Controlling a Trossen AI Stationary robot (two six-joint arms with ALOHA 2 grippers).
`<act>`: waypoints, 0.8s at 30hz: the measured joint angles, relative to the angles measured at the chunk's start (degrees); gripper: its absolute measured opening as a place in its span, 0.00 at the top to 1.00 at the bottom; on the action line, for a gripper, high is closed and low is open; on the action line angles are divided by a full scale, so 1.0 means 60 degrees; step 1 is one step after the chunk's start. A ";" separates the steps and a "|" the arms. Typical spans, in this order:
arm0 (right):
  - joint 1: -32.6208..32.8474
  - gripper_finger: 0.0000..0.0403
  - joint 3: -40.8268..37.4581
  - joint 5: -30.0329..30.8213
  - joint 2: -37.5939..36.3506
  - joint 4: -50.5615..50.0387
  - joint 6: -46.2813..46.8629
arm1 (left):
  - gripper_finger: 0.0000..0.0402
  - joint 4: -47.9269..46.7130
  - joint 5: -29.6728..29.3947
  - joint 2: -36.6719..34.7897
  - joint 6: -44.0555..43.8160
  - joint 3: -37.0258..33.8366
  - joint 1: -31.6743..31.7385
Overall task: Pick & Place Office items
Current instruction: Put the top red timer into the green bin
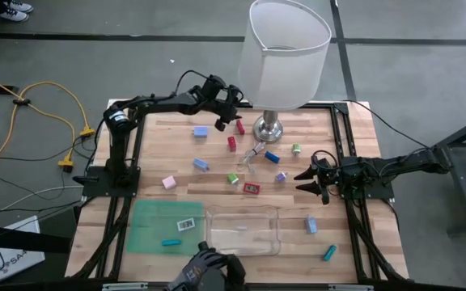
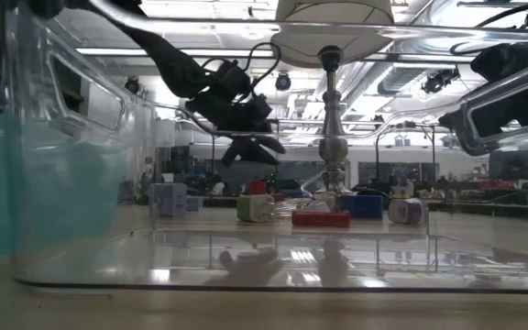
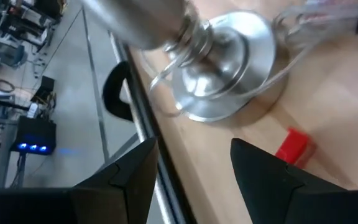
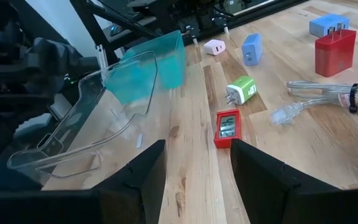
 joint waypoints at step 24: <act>0.0000 0.59 0.0000 0.0000 -0.0004 -0.0011 0.0000 | 0.51 -0.3617 -0.0471 -0.0022 -0.0437 0.0790 -0.0127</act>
